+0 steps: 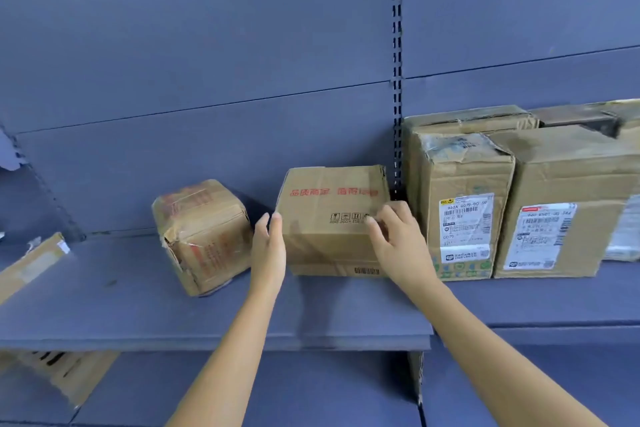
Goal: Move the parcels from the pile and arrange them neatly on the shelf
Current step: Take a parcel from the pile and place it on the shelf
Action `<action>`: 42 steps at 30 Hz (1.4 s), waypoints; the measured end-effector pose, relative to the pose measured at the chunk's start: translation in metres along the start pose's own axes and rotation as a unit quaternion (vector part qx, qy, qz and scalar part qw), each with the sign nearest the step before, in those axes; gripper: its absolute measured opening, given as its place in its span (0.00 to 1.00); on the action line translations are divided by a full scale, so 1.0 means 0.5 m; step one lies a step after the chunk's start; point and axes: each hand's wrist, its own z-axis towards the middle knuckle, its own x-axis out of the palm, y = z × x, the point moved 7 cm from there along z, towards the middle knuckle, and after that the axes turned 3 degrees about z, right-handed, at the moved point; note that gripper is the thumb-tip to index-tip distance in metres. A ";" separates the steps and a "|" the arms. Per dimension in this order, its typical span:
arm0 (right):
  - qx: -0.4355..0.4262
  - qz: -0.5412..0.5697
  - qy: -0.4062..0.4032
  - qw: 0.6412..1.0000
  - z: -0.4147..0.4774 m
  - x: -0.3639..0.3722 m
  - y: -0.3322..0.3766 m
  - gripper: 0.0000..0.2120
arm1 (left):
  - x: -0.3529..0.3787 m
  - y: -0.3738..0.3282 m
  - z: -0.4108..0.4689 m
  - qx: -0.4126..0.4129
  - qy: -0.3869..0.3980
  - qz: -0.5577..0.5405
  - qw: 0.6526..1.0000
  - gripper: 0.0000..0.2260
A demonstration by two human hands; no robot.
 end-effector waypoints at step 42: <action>0.395 0.524 0.164 0.737 -0.082 0.050 -0.049 0.22 | -0.158 -0.073 -0.085 0.124 0.146 -0.155 0.969 0.22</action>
